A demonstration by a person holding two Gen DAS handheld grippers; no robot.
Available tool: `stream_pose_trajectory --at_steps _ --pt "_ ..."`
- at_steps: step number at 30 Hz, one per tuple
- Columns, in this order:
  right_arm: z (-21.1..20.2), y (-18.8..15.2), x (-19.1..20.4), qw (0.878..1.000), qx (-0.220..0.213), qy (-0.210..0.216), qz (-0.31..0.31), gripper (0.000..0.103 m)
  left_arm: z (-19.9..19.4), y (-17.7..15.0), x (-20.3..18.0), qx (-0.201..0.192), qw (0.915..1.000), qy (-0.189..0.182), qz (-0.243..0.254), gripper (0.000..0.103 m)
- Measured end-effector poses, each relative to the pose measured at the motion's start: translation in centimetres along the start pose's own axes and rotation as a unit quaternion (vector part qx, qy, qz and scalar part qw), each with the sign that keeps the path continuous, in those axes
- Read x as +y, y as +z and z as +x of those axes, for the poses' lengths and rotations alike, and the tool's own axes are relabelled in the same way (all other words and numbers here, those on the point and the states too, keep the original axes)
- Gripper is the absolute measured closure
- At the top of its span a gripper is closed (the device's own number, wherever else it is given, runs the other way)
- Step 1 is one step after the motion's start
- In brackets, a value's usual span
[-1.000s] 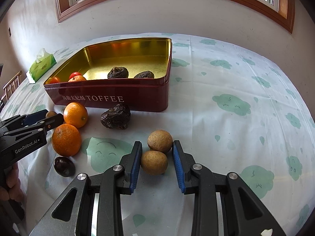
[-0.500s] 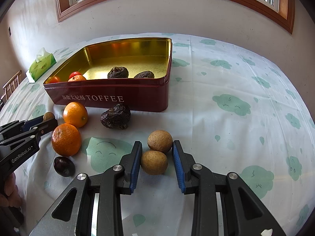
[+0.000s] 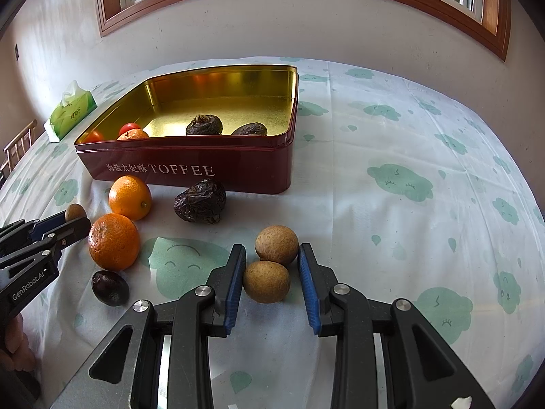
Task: Organize fruits
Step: 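Carry the brown fruits with both tools over the red tin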
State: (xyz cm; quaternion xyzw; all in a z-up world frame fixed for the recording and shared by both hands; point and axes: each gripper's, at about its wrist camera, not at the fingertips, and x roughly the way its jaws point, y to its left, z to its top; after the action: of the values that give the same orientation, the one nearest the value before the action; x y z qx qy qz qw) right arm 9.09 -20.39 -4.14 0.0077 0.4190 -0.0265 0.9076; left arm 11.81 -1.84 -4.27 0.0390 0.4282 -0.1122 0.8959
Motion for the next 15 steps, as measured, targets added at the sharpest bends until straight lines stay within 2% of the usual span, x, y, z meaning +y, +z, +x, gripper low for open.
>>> stream_pose_trajectory --at_steps 15 --pt "0.1 0.24 0.28 1.0 0.009 -0.007 -0.003 0.074 -0.22 -0.22 0.1 0.0 1.0 0.003 -0.001 0.077"
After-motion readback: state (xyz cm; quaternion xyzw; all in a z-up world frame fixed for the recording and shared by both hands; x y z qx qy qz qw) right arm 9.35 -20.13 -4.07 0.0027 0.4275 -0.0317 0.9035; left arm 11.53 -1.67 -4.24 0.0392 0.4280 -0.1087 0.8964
